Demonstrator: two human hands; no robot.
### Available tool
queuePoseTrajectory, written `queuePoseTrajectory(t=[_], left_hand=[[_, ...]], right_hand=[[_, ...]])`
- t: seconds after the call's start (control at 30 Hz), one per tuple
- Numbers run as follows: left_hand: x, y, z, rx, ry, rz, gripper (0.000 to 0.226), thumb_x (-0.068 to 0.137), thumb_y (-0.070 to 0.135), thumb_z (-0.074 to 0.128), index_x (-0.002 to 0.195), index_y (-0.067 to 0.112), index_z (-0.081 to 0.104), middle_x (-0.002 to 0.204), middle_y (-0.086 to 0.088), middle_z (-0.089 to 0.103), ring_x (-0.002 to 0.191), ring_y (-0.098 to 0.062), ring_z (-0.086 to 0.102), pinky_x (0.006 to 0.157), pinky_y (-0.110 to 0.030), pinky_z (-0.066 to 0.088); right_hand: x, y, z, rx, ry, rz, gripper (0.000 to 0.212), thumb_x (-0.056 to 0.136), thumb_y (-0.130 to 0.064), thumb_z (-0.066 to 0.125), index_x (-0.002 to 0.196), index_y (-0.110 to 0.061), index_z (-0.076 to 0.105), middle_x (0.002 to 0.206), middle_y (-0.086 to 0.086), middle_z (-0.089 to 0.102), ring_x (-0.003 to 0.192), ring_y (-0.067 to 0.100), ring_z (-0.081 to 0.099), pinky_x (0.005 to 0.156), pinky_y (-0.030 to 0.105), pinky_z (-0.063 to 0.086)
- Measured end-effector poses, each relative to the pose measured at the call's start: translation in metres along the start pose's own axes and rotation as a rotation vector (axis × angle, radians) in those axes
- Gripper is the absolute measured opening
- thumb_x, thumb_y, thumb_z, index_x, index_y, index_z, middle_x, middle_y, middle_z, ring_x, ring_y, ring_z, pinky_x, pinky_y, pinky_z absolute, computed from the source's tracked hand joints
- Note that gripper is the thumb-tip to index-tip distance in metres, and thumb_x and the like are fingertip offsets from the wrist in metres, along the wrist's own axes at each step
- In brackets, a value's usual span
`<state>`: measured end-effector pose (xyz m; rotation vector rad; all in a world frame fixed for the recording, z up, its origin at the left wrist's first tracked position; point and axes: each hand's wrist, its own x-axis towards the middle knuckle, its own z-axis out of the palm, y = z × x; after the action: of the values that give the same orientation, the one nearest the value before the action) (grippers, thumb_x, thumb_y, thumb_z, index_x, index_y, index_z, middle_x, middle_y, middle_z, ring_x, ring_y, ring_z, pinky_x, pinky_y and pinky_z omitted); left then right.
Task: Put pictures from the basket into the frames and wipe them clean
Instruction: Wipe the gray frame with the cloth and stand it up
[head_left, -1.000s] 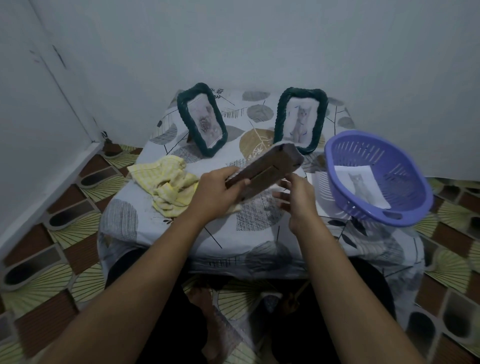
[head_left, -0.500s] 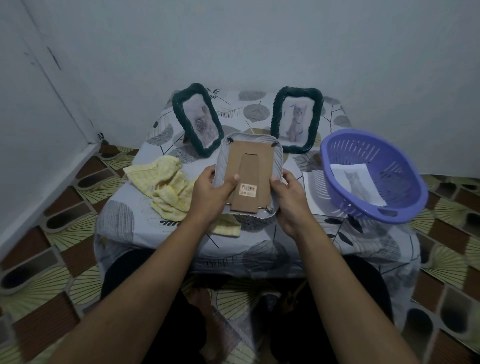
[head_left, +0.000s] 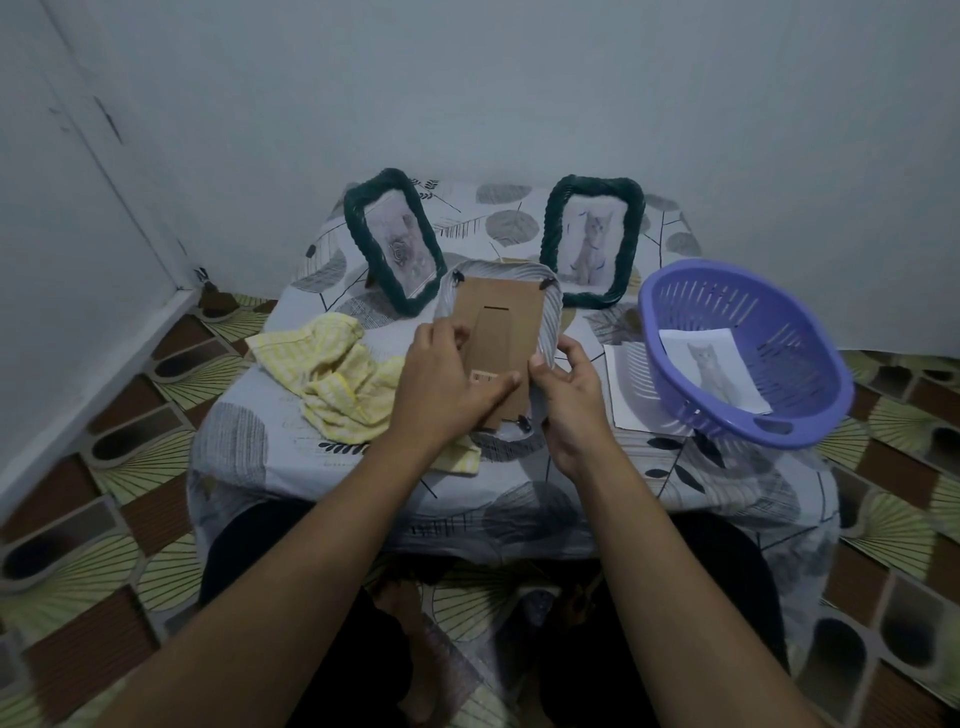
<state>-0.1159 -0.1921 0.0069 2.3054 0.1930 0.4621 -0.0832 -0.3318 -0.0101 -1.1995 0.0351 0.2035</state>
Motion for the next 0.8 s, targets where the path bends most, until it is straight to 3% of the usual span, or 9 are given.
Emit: queuePoseTrajectory(t=[0.2,0.27,0.4,0.53,0.63,0.7,0.8], left_hand=[[0.01,0.012,-0.007,0.138,-0.068,-0.067,0.079,0.072,0.047,0.079,0.134,0.011,0.047,0.124,-0.007,0.054,0.115,-0.026,0.053,0.094,-0.041,0.049],[0.016,0.018,-0.013,0.171,-0.101,-0.101,0.084,0.068,0.048,0.075,0.139,0.013,0.045,0.125,-0.007,0.055,0.116,-0.027,0.054,0.094,-0.045,0.05],[0.026,0.035,-0.031,0.167,-0.162,-0.1,0.079,0.061,0.057,0.063,0.128,0.015,0.06,0.123,-0.005,0.061,0.111,-0.023,0.06,0.092,-0.043,0.053],[0.033,0.044,-0.041,0.215,-0.205,-0.096,0.057,0.073,0.046,0.071,0.12,0.015,0.062,0.119,-0.006,0.062,0.108,-0.024,0.06,0.093,-0.038,0.051],[0.031,0.051,-0.046,0.171,-0.201,-0.105,0.041,0.079,0.04,0.072,0.109,0.012,0.065,0.105,-0.005,0.066,0.098,-0.023,0.061,0.085,-0.034,0.051],[0.03,0.054,-0.049,0.105,-0.206,-0.124,0.036,0.081,0.037,0.07,0.099,0.007,0.069,0.092,-0.006,0.069,0.09,-0.023,0.064,0.078,-0.035,0.051],[0.03,0.053,-0.052,-0.041,-0.239,-0.173,0.033,0.083,0.034,0.069,0.096,0.004,0.071,0.08,-0.008,0.068,0.076,-0.021,0.065,0.067,-0.036,0.051]], right_hand=[[-0.001,0.009,0.002,-0.05,0.033,-0.023,0.038,0.103,-0.006,0.049,0.139,-0.013,0.043,0.112,0.022,0.069,0.095,0.031,0.067,0.083,0.048,0.057],[-0.002,0.009,0.0,-0.066,0.047,-0.05,0.039,0.103,-0.005,0.049,0.139,-0.015,0.043,0.109,0.019,0.07,0.087,0.024,0.069,0.075,0.039,0.06],[-0.002,0.006,-0.003,-0.081,0.043,-0.126,0.035,0.104,-0.005,0.048,0.136,-0.019,0.042,0.114,0.017,0.068,0.087,0.017,0.07,0.073,0.031,0.061],[-0.003,-0.002,-0.006,-0.154,-0.003,-0.2,0.035,0.103,-0.007,0.048,0.136,-0.018,0.043,0.111,0.013,0.069,0.088,0.01,0.071,0.073,0.028,0.059],[-0.004,-0.007,-0.005,-0.067,-0.03,-0.162,0.032,0.102,-0.01,0.052,0.133,-0.017,0.047,0.11,0.014,0.069,0.092,0.018,0.07,0.077,0.034,0.06],[-0.004,-0.009,-0.008,0.079,-0.06,-0.104,0.037,0.099,-0.027,0.052,0.132,-0.01,0.054,0.114,0.019,0.068,0.1,0.03,0.067,0.083,0.042,0.057],[-0.003,-0.012,-0.016,0.284,-0.008,0.024,0.04,0.101,-0.041,0.038,0.108,-0.013,0.066,0.105,0.017,0.069,0.093,0.031,0.067,0.081,0.041,0.053]])
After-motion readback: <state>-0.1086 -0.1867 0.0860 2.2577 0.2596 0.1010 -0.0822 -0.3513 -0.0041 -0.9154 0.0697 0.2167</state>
